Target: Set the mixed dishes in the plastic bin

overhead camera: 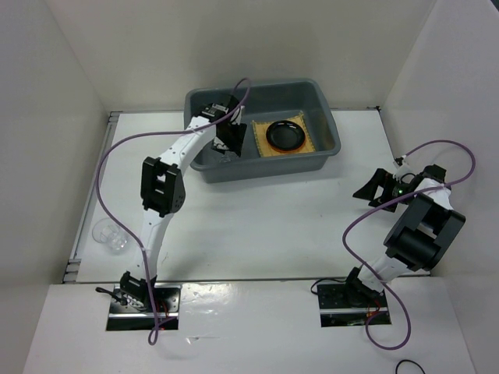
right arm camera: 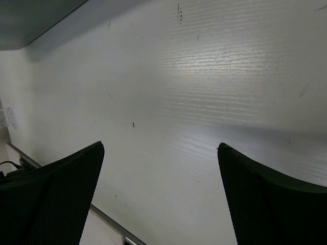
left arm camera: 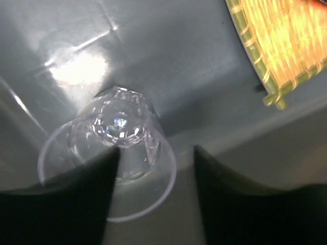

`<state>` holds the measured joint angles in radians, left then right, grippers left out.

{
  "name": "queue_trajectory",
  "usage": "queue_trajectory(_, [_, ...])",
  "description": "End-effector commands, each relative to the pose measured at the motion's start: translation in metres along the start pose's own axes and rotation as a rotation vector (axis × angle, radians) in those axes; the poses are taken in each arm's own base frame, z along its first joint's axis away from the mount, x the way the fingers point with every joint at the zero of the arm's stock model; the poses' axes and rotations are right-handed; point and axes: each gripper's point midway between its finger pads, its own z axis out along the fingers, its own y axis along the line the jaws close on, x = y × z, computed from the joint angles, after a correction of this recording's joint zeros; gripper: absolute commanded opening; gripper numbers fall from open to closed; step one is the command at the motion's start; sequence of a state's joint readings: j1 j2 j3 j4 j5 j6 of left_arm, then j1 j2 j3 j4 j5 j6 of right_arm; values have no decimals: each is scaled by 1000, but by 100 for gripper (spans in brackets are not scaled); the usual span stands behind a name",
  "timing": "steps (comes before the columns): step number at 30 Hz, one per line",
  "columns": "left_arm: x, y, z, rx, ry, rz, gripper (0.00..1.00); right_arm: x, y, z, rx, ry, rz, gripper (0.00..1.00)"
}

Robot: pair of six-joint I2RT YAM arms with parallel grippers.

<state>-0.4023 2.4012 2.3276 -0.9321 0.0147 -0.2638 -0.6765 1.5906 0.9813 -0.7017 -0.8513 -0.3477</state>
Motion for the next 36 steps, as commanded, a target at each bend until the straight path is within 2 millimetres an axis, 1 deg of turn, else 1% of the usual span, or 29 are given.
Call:
queue_trajectory(1, [-36,4,-39,-28,-121,-39,76,-12,4,-3,-14,-25,-18,95])
queue_trajectory(2, [-54,2,-58,-33,-187,-55,84,-12,4,-3,-14,-25,-18,95])
queue_trajectory(3, [-67,9,-84,-79,-249,-70,92,-12,4,-3,-14,-25,-18,95])
queue_trajectory(4, [-75,16,-104,-125,-292,-97,94,-12,4,-3,-14,-25,-18,95])
queue_trajectory(5, [-86,21,-128,-183,-355,-119,96,-12,4,-3,-14,-25,-18,95])
queue_trajectory(6, [-100,26,-182,-234,-467,-151,96,-12,4,-3,-14,-25,-18,95])
queue_trajectory(7, [-105,54,-219,-396,-561,-252,96,-12,4,-3,-14,-25,-18,95])
queue_trajectory(8, [-105,80,-251,-476,-620,-342,98,-12,4,-3,-14,-25,-18,95])
queue_trajectory(9, [-93,104,-285,-539,-647,-424,100,-12,4,-3,-14,-25,-18,95])
queue_trajectory(10, [-83,132,-297,-609,-671,-567,100,-12,4,-3,-14,-25,-18,95])
queue_trajectory(11, [-65,181,-306,-688,-652,-688,100,-12,4,-3,-14,-25,-18,95])
queue_trajectory(12, [-44,203,-316,-726,-617,-760,100,-10,2,-1,-16,-19,-10,95])
queue_trajectory(13, [-30,218,-309,-719,-570,-818,100,-10,2,-1,-16,-19,-10,95])
queue_trajectory(14, [1,251,-303,-775,-506,-915,100,-9,2,1,-29,-15,-2,95])
queue_trajectory(16, [40,272,-291,-784,-464,-1022,100,-6,1,2,-33,-1,6,95])
queue_trajectory(17, [34,266,-318,-648,-628,-1099,100,-6,3,2,-43,-4,7,95])
queue_trajectory(18, [101,286,-273,-689,-479,-1191,100,-8,1,3,-43,-5,7,95])
queue_trajectory(19, [117,282,-267,-630,-486,-1242,100,-8,1,3,-43,-5,7,95])
queue_trajectory(20, [147,282,-256,-661,-422,-1279,100,-8,1,3,-43,-5,-3,95])
queue_trajectory(21, [161,282,-249,-687,-378,-1281,100,-9,5,3,-46,-4,-5,95])
queue_trajectory(24, [193,287,-237,-752,-310,-1278,100,-9,5,3,-46,-4,-5,95])
queue_trajectory(25, [208,283,-229,-760,-272,-1267,100,-8,3,5,-48,2,3,95])
queue_trajectory(27, [225,290,-225,-785,-240,-1288,100,-8,3,5,-48,2,3,95])
queue_trajectory(30, [240,287,-211,-775,-192,-1283,100,-8,3,5,-48,2,3,95])
queue_trajectory(32, [244,290,-207,-771,-193,-1286,100,-7,2,5,-39,5,3,95])
queue_trajectory(33, [253,291,-202,-780,-164,-1294,100,-7,2,5,-39,5,3,95])
queue_trajectory(36, [260,290,-194,-783,-137,-1285,100,-7,2,5,-39,5,3,95])
